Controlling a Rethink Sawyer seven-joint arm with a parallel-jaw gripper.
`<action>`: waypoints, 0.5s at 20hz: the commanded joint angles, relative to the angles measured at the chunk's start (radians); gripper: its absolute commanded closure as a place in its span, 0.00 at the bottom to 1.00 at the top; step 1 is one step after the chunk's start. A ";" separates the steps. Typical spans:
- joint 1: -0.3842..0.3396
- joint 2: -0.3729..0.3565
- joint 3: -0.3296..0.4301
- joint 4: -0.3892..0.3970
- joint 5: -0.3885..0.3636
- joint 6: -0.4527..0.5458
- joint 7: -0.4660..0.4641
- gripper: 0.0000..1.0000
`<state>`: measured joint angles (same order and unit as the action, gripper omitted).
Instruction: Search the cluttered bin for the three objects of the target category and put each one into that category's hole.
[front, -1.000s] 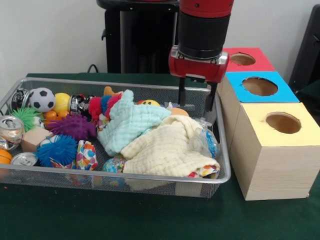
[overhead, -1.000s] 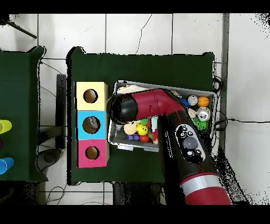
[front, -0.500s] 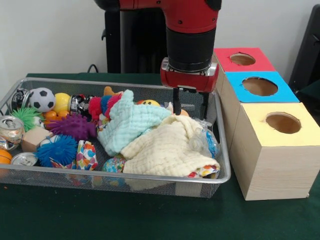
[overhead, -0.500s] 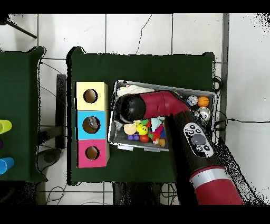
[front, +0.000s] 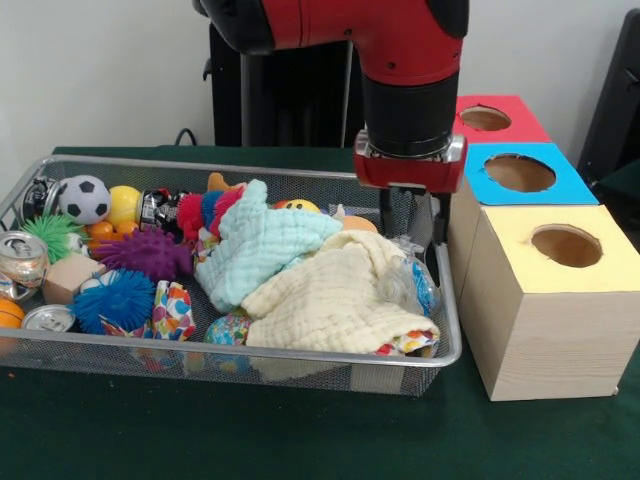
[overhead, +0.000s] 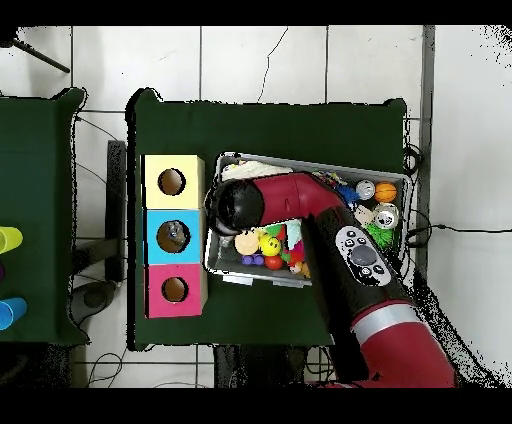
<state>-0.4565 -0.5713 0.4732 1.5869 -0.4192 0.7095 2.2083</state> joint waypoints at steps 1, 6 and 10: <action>-0.011 0.050 0.078 0.034 -0.002 -0.062 -0.098 0.00; -0.003 0.068 0.061 0.007 -0.048 -0.087 -0.101 0.00; 0.012 0.024 0.024 0.001 -0.084 -0.053 -0.109 0.00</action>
<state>-0.4527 -0.5511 0.4962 1.5869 -0.4389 0.6844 2.2083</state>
